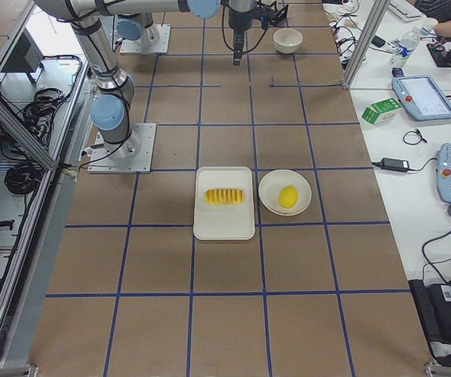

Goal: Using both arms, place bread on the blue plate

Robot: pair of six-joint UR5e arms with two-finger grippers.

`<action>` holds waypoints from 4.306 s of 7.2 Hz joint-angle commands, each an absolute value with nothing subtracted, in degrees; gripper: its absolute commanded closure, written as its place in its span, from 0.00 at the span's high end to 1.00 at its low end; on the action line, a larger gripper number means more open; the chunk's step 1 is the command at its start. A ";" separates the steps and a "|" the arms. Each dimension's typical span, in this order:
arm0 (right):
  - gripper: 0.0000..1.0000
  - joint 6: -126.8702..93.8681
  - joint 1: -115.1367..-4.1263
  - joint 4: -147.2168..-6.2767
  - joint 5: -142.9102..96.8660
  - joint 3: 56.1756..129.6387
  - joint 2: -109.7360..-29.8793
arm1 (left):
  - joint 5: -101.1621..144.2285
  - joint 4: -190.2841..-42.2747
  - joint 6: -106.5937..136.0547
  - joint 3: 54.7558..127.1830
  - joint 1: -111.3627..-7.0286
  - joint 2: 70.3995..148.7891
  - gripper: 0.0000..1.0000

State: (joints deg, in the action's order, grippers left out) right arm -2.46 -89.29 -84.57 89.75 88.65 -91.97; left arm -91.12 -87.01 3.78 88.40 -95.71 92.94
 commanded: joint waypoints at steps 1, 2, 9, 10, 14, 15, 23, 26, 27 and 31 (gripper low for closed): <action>1.00 -2.37 -89.30 -84.64 89.39 88.68 -91.85 | -91.40 -87.19 3.95 88.42 -95.71 92.73 1.00; 1.00 -2.55 -89.30 -84.55 89.38 88.68 -91.93 | -91.41 -87.27 3.87 88.42 -95.63 92.46 1.00; 1.00 -1.59 -80.47 -85.08 93.40 92.01 -88.25 | -97.30 -94.49 -2.28 87.89 -60.02 90.95 1.00; 1.00 4.33 -75.37 -85.43 93.60 93.41 -88.24 | -97.29 -94.22 -4.98 88.24 -53.76 92.01 1.00; 1.00 25.78 -59.62 -109.69 95.89 107.71 -87.54 | -102.04 -68.28 -8.35 90.35 -43.16 106.39 1.00; 1.00 28.54 -56.54 -114.04 95.80 110.97 -87.37 | -102.04 -67.07 -8.09 90.79 -43.15 110.00 1.00; 1.00 33.84 -51.86 -124.90 102.92 113.03 -72.17 | -102.83 -68.11 -7.73 90.97 -42.45 112.50 0.00; 1.00 33.84 -51.77 -125.42 102.92 114.69 -71.72 | -105.10 -75.11 -8.70 87.64 -42.37 108.91 0.00; 1.00 34.01 -51.77 -125.59 103.01 115.13 -70.41 | -107.73 -80.63 -8.79 85.19 -42.36 107.24 0.00; 0.00 33.93 -50.80 -124.81 103.01 114.52 -69.70 | -105.50 -115.13 -3.55 84.37 -42.89 99.07 0.00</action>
